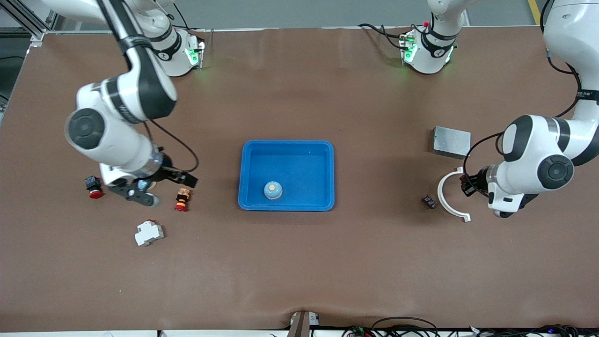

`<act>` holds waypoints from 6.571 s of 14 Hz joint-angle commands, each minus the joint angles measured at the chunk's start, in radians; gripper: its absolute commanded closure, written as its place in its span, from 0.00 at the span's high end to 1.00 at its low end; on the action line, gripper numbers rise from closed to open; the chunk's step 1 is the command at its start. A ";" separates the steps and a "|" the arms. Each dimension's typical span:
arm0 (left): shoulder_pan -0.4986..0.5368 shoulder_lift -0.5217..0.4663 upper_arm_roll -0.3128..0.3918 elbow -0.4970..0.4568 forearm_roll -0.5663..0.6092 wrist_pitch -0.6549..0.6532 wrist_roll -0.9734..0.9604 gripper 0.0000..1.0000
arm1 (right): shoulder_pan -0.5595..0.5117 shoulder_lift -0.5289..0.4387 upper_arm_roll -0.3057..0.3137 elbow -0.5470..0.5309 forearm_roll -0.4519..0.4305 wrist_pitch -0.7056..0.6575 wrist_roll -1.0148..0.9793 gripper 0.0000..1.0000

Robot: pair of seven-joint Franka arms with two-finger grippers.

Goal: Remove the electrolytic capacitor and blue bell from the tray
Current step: 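Grasp the second bell with the right gripper while the left gripper lowers the capacitor, then lift the bell with the right gripper while the left gripper releases the capacitor, then carry the bell with the right gripper toward the white block, then lower the bell beside the white block and open the right gripper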

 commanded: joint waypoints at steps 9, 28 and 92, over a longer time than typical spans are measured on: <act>0.088 0.132 -0.001 -0.059 0.217 0.238 -0.016 0.11 | 0.241 0.279 -0.017 0.103 -0.051 0.228 0.432 1.00; 0.103 -0.001 -0.216 0.286 0.200 -0.157 0.243 1.00 | 0.326 0.463 -0.023 0.173 -0.126 0.357 0.598 1.00; -0.453 -0.500 0.419 0.289 -0.291 -0.474 0.740 1.00 | -0.536 0.507 -0.023 0.265 -0.071 0.188 -1.352 0.00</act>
